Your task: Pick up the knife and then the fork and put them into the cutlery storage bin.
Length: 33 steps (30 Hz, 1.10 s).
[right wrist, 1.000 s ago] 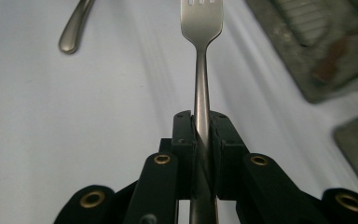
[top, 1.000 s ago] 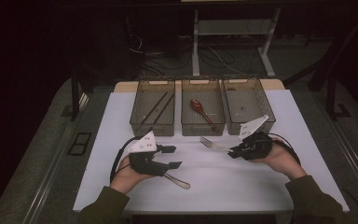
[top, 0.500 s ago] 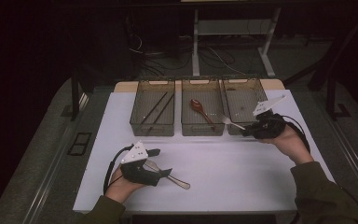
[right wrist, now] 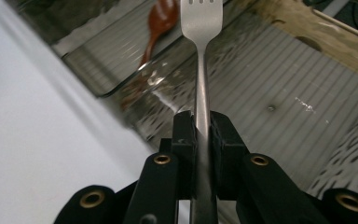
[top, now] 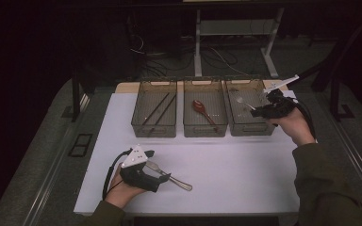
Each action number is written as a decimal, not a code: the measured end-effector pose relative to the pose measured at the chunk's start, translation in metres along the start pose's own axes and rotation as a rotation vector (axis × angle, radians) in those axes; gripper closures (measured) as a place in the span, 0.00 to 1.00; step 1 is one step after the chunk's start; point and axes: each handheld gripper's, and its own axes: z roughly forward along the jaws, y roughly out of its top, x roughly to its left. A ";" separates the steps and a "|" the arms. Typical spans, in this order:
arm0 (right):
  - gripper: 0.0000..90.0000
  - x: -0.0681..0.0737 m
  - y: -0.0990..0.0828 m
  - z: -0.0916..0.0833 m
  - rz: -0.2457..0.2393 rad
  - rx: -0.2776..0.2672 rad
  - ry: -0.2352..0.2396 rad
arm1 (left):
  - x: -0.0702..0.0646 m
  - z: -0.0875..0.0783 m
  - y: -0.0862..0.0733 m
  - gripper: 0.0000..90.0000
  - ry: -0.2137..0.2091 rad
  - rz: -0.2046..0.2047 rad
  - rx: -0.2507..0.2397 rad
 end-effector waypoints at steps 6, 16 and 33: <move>0.90 -0.015 0.007 0.010 0.063 0.004 -0.033 | 0.000 0.001 0.000 0.00 -0.001 0.000 0.002; 0.89 -0.039 0.008 0.044 0.159 0.038 -0.069 | -0.001 0.003 -0.001 0.00 -0.015 0.003 0.011; 0.64 -0.047 0.003 0.049 0.174 0.037 -0.111 | 0.000 0.004 -0.002 0.00 -0.039 0.007 0.020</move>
